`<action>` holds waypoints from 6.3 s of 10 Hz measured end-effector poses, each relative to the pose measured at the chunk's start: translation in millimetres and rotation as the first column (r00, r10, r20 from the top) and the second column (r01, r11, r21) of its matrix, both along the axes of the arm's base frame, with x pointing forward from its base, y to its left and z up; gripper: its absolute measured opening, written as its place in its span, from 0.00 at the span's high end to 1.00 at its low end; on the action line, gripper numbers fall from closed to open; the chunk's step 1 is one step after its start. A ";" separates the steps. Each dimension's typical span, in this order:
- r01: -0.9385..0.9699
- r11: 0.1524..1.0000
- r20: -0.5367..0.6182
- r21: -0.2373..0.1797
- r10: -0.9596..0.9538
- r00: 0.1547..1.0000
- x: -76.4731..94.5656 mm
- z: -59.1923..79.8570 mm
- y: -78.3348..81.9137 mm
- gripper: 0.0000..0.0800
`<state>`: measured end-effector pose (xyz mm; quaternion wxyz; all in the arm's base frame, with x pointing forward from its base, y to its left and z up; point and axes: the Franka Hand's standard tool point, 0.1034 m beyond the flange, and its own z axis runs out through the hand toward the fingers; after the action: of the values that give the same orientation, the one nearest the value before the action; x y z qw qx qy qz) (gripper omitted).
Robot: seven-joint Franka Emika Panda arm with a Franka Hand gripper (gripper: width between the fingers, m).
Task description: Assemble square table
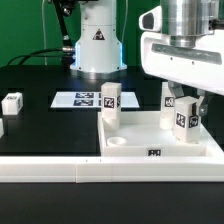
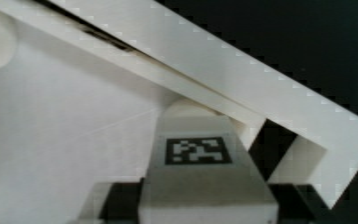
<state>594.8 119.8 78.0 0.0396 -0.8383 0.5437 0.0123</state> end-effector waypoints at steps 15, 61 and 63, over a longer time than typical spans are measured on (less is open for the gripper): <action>-0.735 0.675 0.039 -0.060 0.737 0.674 2.5 0.0 2.2 0.19; -0.876 0.477 0.030 -0.078 0.879 0.476 -1.3 -3.7 3.2 0.19; -0.933 0.348 0.018 -0.094 0.937 0.348 -0.2 -2.8 3.5 0.19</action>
Offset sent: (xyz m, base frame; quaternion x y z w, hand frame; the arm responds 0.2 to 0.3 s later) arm 0.0000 0.0000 0.0000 0.0000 0.0000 -0.0650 0.9979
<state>594.6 123.3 75.2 0.0161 -0.9992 -0.0328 -0.0144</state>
